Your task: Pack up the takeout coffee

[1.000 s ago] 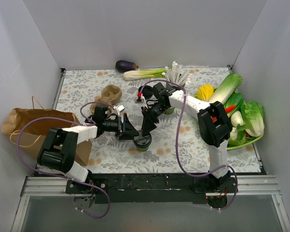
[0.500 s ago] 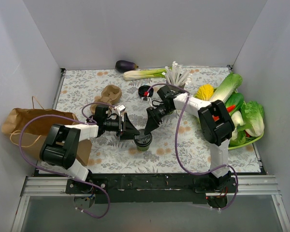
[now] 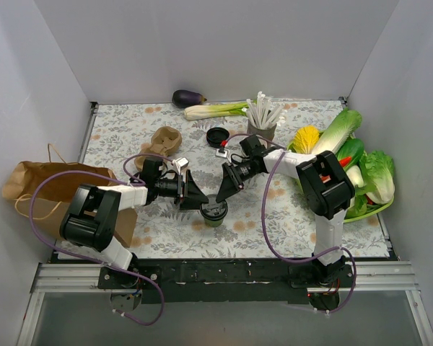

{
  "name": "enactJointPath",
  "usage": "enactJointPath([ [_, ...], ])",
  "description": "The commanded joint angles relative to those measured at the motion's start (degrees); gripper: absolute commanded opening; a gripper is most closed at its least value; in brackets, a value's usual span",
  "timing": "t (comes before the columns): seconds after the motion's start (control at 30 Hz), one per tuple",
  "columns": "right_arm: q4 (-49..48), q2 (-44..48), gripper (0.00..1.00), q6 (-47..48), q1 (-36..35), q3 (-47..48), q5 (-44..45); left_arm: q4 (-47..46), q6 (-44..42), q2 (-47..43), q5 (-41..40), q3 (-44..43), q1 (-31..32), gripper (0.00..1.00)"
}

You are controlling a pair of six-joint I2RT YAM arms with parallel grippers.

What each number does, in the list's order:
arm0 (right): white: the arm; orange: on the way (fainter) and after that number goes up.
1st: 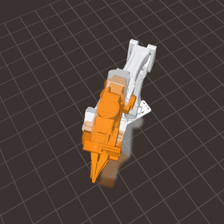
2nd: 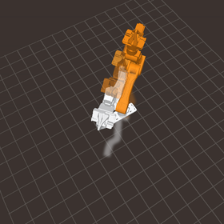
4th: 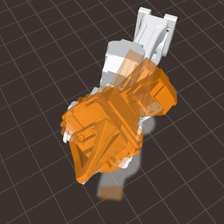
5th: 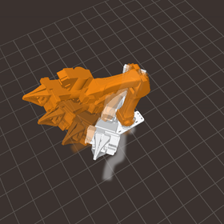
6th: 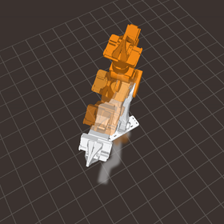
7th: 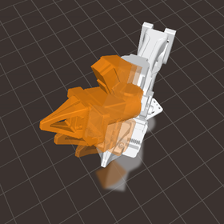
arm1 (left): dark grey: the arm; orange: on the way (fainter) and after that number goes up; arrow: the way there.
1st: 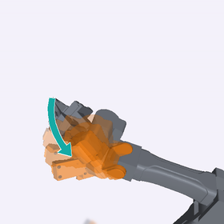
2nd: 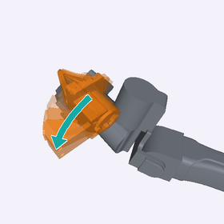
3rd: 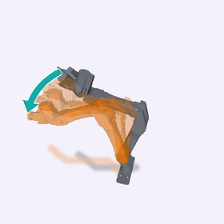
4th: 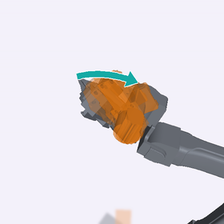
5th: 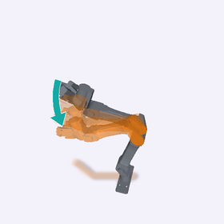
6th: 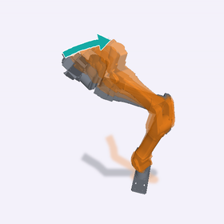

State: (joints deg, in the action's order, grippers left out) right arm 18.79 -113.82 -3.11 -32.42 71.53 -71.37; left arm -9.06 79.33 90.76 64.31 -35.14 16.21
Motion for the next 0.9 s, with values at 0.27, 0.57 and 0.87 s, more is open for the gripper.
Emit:
enactJointPath([
  [0.27,-13.69,0.44,0.53,-11.83,-0.01,-5.79,-4.65,-0.96,-0.05,1.53,-2.00,2.79,-0.30,0.64],
  [0.57,-4.64,3.86,0.71,-2.43,0.08,-1.74,-2.02,-11.06,4.51,-2.69,2.74,3.14,-0.30,0.79],
  [0.87,2.39,6.50,0.82,2.94,0.08,-1.21,-0.26,-0.36,-4.34,-8.76,6.61,1.83,-0.39,0.98],
])
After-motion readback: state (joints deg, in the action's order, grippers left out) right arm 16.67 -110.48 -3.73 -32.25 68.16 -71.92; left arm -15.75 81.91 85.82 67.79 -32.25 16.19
